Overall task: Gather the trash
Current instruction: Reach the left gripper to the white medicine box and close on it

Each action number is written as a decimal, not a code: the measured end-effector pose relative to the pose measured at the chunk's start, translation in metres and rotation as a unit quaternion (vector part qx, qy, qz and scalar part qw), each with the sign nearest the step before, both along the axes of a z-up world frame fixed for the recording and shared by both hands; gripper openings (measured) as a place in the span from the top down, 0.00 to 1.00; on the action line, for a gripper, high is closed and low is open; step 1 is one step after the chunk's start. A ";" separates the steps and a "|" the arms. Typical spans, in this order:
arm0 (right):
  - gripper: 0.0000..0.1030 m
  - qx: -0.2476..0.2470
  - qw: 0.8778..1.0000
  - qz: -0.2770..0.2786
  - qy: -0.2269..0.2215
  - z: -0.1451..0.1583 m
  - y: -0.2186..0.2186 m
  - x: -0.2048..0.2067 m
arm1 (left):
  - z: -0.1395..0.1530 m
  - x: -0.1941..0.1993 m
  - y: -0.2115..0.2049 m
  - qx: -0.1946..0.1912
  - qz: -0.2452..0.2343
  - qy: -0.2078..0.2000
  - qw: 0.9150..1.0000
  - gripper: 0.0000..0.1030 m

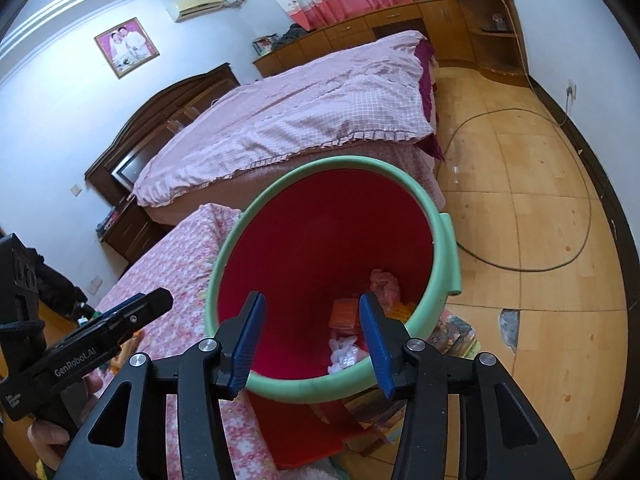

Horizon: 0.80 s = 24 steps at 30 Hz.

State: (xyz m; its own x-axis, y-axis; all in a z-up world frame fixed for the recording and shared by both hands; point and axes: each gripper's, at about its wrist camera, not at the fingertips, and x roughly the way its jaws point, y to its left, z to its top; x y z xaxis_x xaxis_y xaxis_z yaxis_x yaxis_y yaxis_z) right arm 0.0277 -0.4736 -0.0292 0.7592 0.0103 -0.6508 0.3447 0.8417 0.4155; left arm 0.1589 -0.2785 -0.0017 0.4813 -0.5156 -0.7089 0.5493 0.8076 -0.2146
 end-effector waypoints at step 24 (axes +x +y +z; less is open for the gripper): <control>0.48 0.004 0.996 0.084 -0.015 0.026 0.106 0.023 | 0.034 -0.016 0.159 -0.014 0.130 -0.033 0.991 0.37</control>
State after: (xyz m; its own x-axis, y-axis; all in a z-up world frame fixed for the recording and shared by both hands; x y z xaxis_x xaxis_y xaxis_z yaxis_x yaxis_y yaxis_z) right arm 0.0506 -0.3672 -0.0033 0.7654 0.1445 -0.6271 0.1866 0.8827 0.4313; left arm 0.1429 -0.1192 0.0326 0.6452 -0.3872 -0.6586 0.3374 0.9179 -0.2090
